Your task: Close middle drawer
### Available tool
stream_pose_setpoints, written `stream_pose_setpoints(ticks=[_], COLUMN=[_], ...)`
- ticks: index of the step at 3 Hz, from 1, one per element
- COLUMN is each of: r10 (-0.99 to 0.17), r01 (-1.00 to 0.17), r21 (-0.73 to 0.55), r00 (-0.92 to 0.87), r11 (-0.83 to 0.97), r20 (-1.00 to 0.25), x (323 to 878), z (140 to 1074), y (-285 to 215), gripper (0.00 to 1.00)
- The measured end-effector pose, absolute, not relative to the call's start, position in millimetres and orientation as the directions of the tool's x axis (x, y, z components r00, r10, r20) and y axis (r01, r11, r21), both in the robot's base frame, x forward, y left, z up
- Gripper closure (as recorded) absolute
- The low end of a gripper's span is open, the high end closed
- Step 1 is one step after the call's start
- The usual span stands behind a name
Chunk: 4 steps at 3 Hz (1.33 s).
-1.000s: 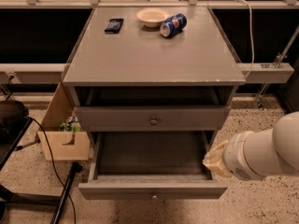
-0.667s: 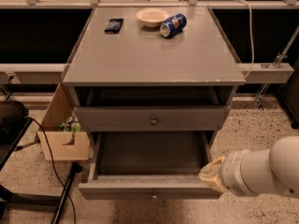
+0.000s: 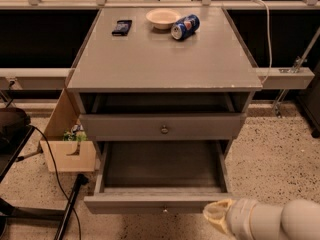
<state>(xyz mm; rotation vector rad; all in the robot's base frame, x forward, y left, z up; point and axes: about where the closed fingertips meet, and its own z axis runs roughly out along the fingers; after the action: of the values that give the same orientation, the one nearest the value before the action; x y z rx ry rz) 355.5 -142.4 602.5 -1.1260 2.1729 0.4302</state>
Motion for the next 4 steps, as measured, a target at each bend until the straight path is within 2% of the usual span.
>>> stream_pose_setpoints(ticks=[1,3,4], r10=[-0.541,-0.540,-0.521], r01=[-0.795,-0.797,-0.788], r21=[0.027,0.041,0.058], r00=[-0.436,-0.446,-0.459], r11=[0.606,0.603,0.613], r20=[-0.719,-0.714,-0.720], x=[344.9,339.1,331.0], z=[536.5,516.6,468.8], y=[-127.8,-123.7,-119.3], gripper=[1.00,1.00,1.00])
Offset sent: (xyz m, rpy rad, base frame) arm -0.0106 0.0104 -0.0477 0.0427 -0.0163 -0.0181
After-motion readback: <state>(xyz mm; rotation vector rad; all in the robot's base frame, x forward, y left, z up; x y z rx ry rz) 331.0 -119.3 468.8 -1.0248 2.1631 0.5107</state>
